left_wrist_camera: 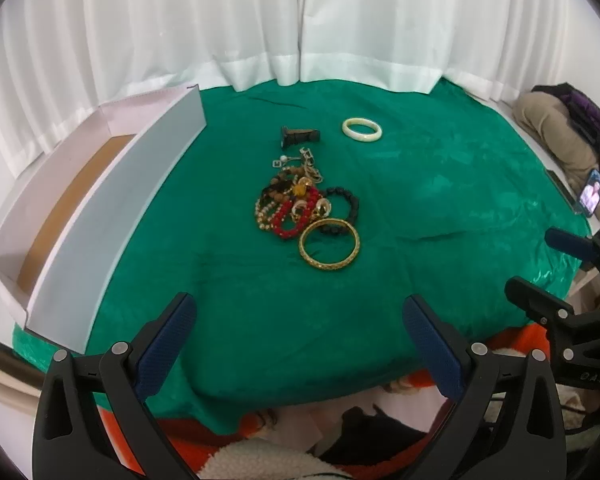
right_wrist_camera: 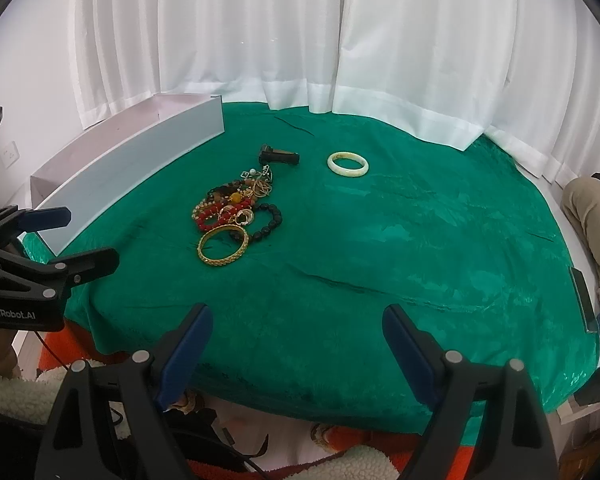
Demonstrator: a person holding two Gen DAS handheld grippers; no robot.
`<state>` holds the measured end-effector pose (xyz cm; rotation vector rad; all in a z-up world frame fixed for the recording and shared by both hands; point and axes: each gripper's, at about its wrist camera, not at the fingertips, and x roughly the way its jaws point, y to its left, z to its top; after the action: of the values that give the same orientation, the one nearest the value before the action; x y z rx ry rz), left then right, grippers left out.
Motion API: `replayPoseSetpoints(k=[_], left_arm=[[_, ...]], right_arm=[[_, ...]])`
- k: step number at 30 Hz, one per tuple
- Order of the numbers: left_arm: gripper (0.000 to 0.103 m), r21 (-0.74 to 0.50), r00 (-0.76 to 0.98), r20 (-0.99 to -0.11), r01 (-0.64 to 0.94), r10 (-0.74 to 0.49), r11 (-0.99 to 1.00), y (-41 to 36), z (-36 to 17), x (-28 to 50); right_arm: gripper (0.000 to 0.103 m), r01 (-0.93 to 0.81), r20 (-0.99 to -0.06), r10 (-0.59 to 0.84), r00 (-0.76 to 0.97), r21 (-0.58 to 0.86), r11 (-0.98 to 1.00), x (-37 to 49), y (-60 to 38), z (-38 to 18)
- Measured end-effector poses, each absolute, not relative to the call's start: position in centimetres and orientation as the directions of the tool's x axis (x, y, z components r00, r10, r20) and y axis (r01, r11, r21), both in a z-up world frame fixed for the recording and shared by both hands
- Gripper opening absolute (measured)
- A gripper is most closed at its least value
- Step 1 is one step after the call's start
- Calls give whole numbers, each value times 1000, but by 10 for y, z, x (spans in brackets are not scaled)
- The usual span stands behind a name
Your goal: Organize jewelry
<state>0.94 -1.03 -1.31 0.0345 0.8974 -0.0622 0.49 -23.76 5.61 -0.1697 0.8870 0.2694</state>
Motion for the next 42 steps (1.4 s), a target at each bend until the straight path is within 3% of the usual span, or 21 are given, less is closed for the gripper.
replayPoseSetpoints(k=[32, 42], left_arm=[[103, -29, 584, -811, 30, -41, 999, -6, -25, 19], [103, 46, 580, -815, 42, 14, 998, -15, -28, 24]], right_arm=[[89, -293, -790, 168, 590, -16, 956, 8, -245, 50], [89, -278, -787, 169, 593, -4, 961, 9, -252, 50]])
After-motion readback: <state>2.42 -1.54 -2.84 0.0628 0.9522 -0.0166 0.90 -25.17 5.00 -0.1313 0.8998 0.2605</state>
